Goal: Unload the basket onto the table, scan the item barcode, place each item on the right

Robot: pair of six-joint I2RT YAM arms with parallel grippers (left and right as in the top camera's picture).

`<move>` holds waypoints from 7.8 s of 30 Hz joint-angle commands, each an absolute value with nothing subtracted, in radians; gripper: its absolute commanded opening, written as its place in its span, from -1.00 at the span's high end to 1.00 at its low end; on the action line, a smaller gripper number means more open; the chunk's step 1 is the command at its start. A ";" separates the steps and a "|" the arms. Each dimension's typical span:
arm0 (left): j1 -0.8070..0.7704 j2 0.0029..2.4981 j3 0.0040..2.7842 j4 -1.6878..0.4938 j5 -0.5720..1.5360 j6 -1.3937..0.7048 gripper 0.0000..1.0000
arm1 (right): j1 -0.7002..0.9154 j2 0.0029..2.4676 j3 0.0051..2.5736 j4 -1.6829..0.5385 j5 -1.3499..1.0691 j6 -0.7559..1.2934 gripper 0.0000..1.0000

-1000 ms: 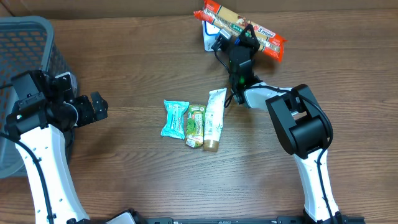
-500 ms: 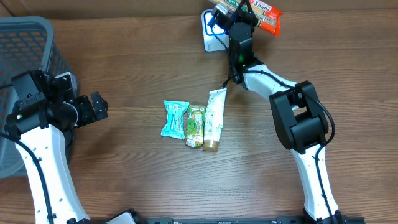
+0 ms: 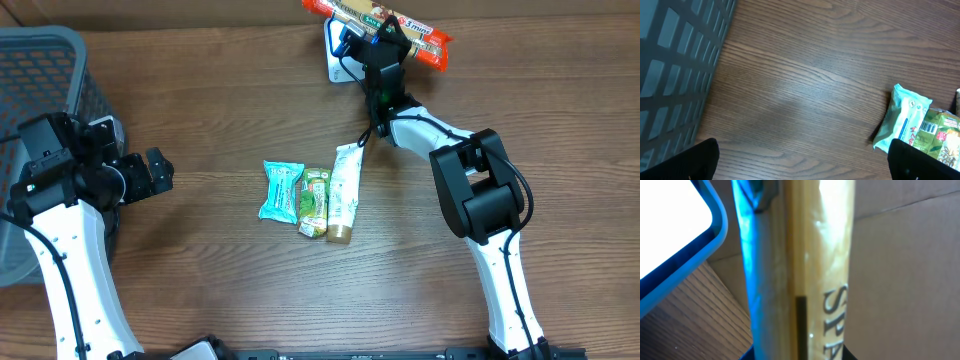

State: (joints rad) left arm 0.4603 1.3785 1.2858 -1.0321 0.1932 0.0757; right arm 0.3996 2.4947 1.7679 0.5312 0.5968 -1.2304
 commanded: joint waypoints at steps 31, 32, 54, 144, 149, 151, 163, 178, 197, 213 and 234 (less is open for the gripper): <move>0.464 1.383 1.296 -1.032 0.191 0.056 -0.99 | 0.077 1.707 1.817 -0.801 0.075 0.327 0.93; 0.464 1.383 1.296 -1.032 0.191 0.056 -0.99 | 0.018 1.706 1.817 -0.844 -0.024 0.387 0.93; 0.464 1.383 1.296 -1.032 0.191 0.056 -0.99 | -0.320 1.803 1.271 -0.443 -0.196 0.994 0.57; 0.490 1.399 1.296 -1.034 0.173 0.056 -0.99 | 0.118 1.986 1.510 -1.116 -0.390 0.167 -0.21; 0.483 1.400 1.296 -1.036 0.173 0.056 -0.99 | 0.123 1.940 1.649 -1.227 -0.394 0.098 -0.25; 0.483 1.401 1.296 -1.036 0.173 0.056 -0.99 | 0.137 1.921 1.675 -1.271 -0.398 0.071 -0.25; 0.477 1.404 1.296 -1.035 0.173 0.056 -0.99 | 0.430 1.908 1.510 -1.362 -0.342 -0.005 0.09; 0.477 1.404 1.296 -1.036 0.173 0.056 -0.99 | 0.633 1.908 1.314 -1.207 -0.156 -0.001 0.14; 0.477 1.405 1.296 -1.035 0.173 0.056 -0.99 | 0.552 1.908 1.258 -0.694 0.036 0.114 -0.08; 0.477 1.405 1.296 -1.036 0.173 0.056 -0.99 | 0.328 1.906 1.460 -0.697 -0.045 0.036 -0.16; 0.477 1.405 1.296 -1.035 0.173 0.056 -0.99 | 0.236 2.061 1.460 -0.738 -0.171 0.130 -0.09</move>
